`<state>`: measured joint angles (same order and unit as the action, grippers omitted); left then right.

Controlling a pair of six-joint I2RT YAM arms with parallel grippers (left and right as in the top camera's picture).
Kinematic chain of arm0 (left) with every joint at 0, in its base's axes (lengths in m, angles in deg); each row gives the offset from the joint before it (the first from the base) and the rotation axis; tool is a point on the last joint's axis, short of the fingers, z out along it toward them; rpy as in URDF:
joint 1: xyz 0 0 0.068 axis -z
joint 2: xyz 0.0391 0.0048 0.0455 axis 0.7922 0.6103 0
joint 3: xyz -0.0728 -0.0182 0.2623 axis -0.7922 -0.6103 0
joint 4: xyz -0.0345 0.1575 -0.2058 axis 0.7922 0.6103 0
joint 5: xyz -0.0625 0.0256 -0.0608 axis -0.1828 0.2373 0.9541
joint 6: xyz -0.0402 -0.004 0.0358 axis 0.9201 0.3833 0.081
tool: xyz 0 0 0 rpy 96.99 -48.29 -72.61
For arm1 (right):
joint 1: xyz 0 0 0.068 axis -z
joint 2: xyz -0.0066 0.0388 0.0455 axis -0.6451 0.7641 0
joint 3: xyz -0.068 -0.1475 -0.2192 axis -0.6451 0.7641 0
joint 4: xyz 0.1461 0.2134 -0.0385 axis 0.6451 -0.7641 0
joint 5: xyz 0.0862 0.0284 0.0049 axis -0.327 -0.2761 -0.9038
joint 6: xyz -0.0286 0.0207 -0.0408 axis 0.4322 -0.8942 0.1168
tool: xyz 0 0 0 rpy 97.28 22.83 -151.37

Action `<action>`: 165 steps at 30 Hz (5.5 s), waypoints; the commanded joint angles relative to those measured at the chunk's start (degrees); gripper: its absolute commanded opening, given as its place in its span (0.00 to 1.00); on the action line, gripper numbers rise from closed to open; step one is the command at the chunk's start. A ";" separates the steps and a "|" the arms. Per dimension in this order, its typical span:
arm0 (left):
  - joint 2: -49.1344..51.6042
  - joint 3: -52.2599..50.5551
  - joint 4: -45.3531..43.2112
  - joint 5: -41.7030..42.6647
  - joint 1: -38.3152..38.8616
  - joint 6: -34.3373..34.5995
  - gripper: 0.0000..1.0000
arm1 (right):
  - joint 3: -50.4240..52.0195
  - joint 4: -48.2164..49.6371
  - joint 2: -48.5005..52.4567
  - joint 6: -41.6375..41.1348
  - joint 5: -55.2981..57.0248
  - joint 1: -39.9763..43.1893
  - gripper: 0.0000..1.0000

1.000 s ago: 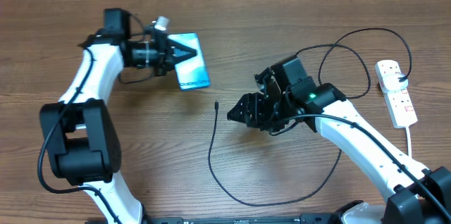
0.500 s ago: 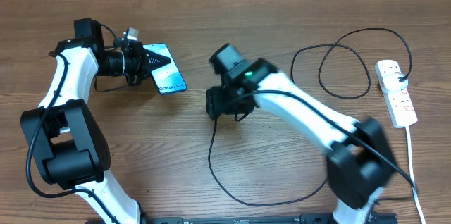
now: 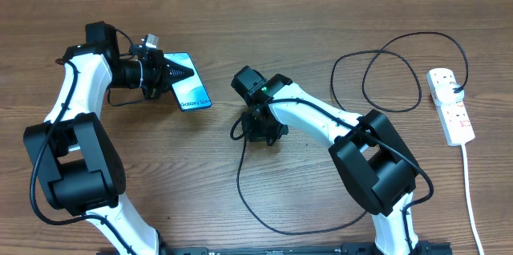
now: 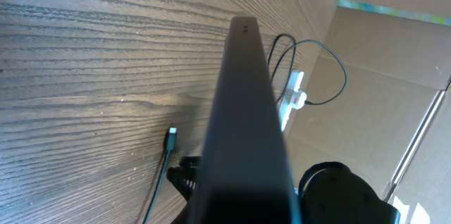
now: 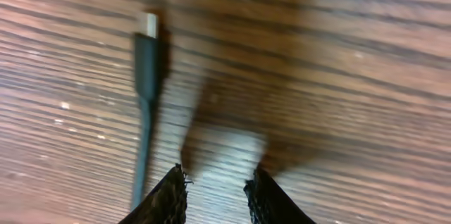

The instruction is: Plug charger to phone and switch on socket

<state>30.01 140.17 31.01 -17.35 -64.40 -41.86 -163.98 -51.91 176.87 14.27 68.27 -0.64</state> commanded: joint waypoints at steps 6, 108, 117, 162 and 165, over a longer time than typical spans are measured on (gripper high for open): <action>-0.90 0.76 0.33 1.27 0.02 -1.29 0.04 | -0.61 -1.88 0.26 -1.25 -8.57 4.72 0.29; -0.90 0.76 2.27 1.05 0.02 -3.23 0.04 | 3.58 -8.94 2.80 -15.26 9.18 16.20 0.35; -0.90 0.76 2.25 0.85 0.02 -3.72 0.04 | 3.56 -8.76 2.80 -15.26 10.80 16.24 0.20; -0.90 0.76 -2.14 29.31 0.04 -15.34 0.04 | 0.79 -11.82 -10.69 47.50 -50.99 18.12 0.04; -0.94 0.79 -1.84 33.62 0.20 -16.90 0.04 | 0.79 -17.11 -13.14 54.31 -56.81 18.01 0.04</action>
<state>29.99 140.17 29.02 3.28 -64.38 -53.31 -162.41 -66.68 168.43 54.11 25.94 17.24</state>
